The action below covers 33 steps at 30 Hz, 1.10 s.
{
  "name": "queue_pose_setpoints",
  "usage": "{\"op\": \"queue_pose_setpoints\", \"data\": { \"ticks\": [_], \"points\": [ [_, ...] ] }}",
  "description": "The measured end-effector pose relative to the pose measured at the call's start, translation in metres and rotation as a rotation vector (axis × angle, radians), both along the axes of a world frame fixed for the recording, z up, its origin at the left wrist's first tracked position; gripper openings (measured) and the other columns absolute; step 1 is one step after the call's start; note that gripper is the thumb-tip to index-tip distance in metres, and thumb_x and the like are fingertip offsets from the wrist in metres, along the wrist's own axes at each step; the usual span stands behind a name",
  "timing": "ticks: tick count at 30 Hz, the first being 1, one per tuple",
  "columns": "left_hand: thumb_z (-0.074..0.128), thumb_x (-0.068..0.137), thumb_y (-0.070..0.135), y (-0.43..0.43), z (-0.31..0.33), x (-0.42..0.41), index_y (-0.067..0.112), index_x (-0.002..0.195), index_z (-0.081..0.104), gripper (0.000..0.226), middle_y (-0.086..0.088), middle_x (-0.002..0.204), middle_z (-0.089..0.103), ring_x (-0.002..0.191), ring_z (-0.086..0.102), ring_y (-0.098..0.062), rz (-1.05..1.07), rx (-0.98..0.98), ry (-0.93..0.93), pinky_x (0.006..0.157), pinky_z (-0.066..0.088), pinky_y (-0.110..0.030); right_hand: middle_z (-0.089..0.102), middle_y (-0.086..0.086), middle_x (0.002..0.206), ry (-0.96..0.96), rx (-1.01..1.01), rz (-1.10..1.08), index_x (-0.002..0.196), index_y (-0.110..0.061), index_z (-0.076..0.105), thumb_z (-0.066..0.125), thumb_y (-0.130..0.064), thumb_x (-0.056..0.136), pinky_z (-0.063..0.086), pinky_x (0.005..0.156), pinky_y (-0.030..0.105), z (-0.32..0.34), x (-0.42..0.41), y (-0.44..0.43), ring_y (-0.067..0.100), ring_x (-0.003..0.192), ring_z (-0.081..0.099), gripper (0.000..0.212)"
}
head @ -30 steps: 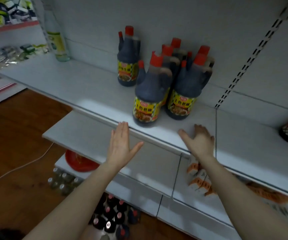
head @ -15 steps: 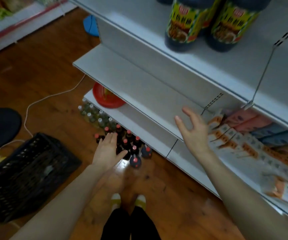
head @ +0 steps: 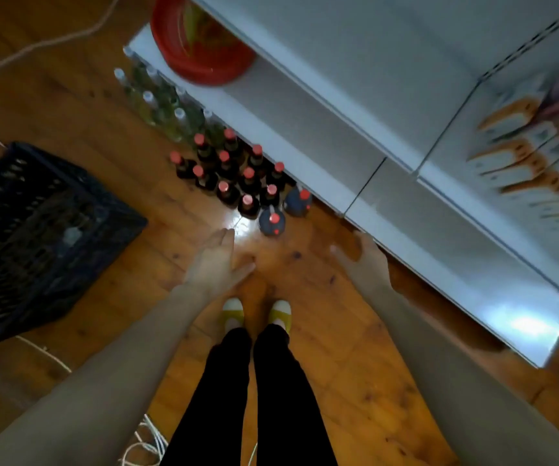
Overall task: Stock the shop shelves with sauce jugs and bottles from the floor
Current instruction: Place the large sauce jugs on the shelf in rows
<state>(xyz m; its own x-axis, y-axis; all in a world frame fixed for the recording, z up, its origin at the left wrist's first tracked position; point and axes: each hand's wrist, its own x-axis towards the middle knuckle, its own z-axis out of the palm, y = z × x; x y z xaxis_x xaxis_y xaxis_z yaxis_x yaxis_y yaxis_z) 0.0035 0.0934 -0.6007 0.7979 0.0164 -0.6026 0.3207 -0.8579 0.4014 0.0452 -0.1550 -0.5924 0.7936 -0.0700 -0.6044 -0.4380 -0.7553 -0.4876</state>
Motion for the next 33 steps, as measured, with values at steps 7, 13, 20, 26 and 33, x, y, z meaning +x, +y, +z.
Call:
{"op": "queue_pose_setpoints", "data": {
  "ticks": [7, 13, 20, 26, 33],
  "points": [
    [0.059, 0.086, 0.042, -0.009, -0.201, -0.013, 0.002, 0.142, 0.022, 0.079, -0.018, 0.147, 0.031, 0.133, 0.033, -0.031, 0.024, -0.026, 0.056, 0.107, 0.028, -0.034, 0.042, 0.010, 0.142, 0.061, 0.013, -0.021, 0.142, -0.010, 0.029, 0.064, -0.040, 0.083, 0.038, 0.099, 0.033, -0.191, -0.013, 0.006, 0.025, 0.129, 0.042, 0.074],
    [0.062, 0.077, 0.049, -0.023, -0.366, 0.009, -0.004, 0.142, 0.023, 0.092, -0.026, 0.147, 0.026, 0.138, 0.024, -0.037, 0.066, -0.070, -0.053, 0.113, 0.025, -0.038, 0.039, 0.011, 0.143, 0.008, 0.022, -0.116, 0.143, -0.011, 0.025, 0.069, -0.036, 0.080, 0.034, 0.094, 0.025, -0.354, 0.010, 0.000, 0.025, 0.129, 0.039, 0.081],
    [0.079, 0.064, 0.043, -0.048, -0.475, 0.044, 0.012, 0.149, 0.010, 0.113, -0.008, 0.152, 0.019, 0.136, 0.020, -0.016, 0.339, -0.297, -0.286, 0.102, 0.019, -0.015, 0.030, 0.008, 0.149, -0.260, 0.146, -0.225, 0.145, -0.013, 0.019, 0.079, -0.037, 0.069, 0.033, 0.110, 0.037, -0.485, 0.073, 0.005, 0.022, 0.137, 0.031, 0.100],
    [0.072, 0.052, 0.059, -0.063, -0.515, 0.055, 0.004, 0.144, 0.019, 0.120, -0.006, 0.141, 0.030, 0.127, 0.024, -0.009, 0.467, -0.432, -0.538, 0.091, 0.011, 0.010, 0.046, -0.007, 0.130, -0.520, 0.370, -0.228, 0.136, -0.013, 0.034, 0.085, -0.026, 0.061, 0.037, 0.096, 0.009, -0.532, 0.102, 0.020, 0.002, 0.121, 0.043, 0.092],
    [0.074, 0.046, 0.056, -0.067, -0.516, 0.059, 0.030, 0.136, 0.018, 0.109, 0.013, 0.138, 0.034, 0.129, 0.032, -0.003, 0.481, -0.581, -0.557, 0.103, 0.029, -0.011, 0.051, 0.005, 0.132, -0.560, 0.394, -0.361, 0.136, -0.008, 0.030, 0.085, -0.020, 0.062, 0.042, 0.091, 0.012, -0.546, 0.111, 0.033, 0.012, 0.119, 0.049, 0.094]
  ]
}}
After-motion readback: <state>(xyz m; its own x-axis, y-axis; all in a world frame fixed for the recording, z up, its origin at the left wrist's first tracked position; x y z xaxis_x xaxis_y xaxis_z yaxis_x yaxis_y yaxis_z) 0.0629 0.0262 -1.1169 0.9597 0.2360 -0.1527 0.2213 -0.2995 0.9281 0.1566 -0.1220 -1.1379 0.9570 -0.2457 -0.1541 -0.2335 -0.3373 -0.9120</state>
